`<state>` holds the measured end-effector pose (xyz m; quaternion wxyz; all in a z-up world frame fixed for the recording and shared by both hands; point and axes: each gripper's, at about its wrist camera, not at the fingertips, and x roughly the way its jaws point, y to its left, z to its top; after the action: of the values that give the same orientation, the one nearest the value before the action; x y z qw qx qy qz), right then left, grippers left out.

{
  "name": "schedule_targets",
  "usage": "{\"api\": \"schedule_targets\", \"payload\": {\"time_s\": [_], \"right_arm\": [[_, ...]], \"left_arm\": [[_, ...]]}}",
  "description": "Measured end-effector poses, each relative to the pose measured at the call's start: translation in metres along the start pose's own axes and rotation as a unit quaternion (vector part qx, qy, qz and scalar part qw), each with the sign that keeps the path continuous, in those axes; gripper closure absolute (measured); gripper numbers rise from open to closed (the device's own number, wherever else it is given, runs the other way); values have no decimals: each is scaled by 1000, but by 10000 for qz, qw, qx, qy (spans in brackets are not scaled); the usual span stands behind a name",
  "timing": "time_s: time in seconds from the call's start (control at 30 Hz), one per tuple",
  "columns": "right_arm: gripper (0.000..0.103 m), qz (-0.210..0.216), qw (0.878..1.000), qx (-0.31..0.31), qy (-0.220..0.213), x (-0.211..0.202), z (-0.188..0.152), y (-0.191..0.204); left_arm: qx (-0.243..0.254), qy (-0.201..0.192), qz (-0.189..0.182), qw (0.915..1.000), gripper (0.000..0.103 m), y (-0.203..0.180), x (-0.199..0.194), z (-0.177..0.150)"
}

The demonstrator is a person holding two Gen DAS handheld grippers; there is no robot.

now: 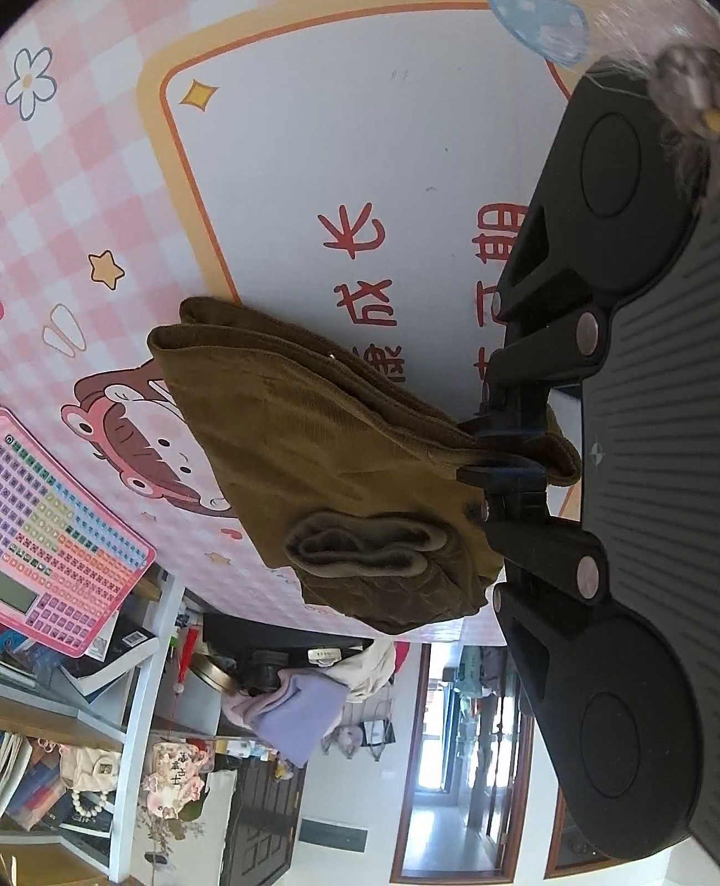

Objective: Fold clothes
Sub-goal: 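Grasp the edge of the folded brown trousers with the right tool while the left tool grasps beside it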

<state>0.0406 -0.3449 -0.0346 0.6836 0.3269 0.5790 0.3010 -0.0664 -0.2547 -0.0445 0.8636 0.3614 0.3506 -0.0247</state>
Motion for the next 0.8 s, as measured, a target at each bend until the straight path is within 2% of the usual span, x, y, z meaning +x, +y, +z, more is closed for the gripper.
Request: {"api": "schedule_targets", "payload": {"time_s": [0.07,0.1,0.13,0.17,0.2,0.3,0.43,0.57,0.67,0.7,0.8], "right_arm": [[90,-78,10000,14,-24,0,1,-2],[79,-162,9998,60,-56,-2,2,-4],[54,-237,9996,132,-97,-4,3,-8],[47,-258,9993,222,-154,-6,4,-12],[46,-257,9989,327,-201,-7,5,-17],[45,-90,9968,749,-245,-4,12,-33],[47,195,9932,1120,-236,6,25,-43],[50,155,9896,1375,-384,12,38,-51],[56,117,9878,1481,-467,11,43,-55],[61,85,9872,1510,-499,10,44,-56],[92,85,9852,1578,-662,2,45,-63]], "left_arm": [[-42,-12,-60,10000,98,-1,3,2],[-71,-72,-80,9999,99,0,1,2],[-147,-136,-96,9998,99,2,-3,3],[-243,-195,-111,9995,99,5,-6,4],[-403,-245,-185,9987,99,10,-9,4],[-819,-365,-442,9950,99,23,-18,5],[-1032,-418,-609,9919,99,31,-29,1],[-1280,-497,-737,9878,99,39,-37,-1],[-1511,-522,-893,9831,99,46,-44,-4],[-1577,-510,-959,9815,99,49,-44,-5],[-1728,-460,-1166,9769,99,52,-45,-7]]}}
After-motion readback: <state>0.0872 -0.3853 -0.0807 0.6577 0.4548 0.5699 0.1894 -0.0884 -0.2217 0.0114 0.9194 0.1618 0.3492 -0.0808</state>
